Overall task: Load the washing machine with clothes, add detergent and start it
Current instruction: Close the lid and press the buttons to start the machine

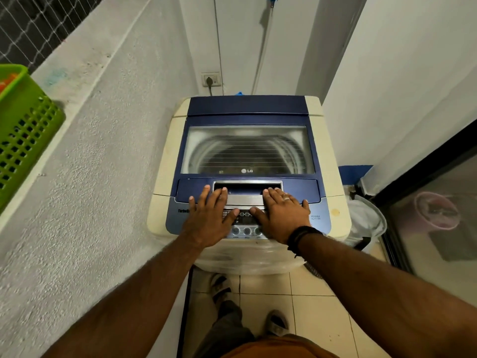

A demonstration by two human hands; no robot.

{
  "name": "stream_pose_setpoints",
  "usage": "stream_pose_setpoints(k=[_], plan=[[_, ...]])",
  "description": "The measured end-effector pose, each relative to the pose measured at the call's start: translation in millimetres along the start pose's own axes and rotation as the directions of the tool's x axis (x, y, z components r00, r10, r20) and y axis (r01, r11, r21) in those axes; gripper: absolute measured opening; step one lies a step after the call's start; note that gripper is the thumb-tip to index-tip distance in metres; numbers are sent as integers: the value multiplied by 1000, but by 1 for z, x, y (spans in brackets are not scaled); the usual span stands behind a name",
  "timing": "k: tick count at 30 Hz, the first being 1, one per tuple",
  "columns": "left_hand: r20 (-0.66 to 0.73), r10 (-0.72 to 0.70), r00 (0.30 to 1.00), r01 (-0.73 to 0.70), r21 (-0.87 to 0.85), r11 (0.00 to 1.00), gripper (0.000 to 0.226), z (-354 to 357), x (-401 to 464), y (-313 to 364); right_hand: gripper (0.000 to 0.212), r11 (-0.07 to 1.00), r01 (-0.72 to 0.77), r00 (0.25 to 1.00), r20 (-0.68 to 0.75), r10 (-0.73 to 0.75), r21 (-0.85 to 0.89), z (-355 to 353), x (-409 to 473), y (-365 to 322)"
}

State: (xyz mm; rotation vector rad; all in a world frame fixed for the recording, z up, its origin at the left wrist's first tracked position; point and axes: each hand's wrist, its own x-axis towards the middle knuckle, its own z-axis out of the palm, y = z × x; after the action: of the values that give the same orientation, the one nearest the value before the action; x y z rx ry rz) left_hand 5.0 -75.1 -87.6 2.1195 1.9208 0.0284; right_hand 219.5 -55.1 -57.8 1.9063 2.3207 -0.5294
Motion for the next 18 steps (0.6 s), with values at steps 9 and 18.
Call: stream_pose_setpoints(k=[9, 18], plan=[[-64, -158, 985, 162, 56, 985, 122, 12, -49, -22, 81, 986, 48, 998, -57, -40, 158, 15, -30, 2], [55, -121, 991, 109, 182, 977, 139, 17, -53, -37, 56, 968, 161, 965, -236, -114, 190, 52, -102, 7]])
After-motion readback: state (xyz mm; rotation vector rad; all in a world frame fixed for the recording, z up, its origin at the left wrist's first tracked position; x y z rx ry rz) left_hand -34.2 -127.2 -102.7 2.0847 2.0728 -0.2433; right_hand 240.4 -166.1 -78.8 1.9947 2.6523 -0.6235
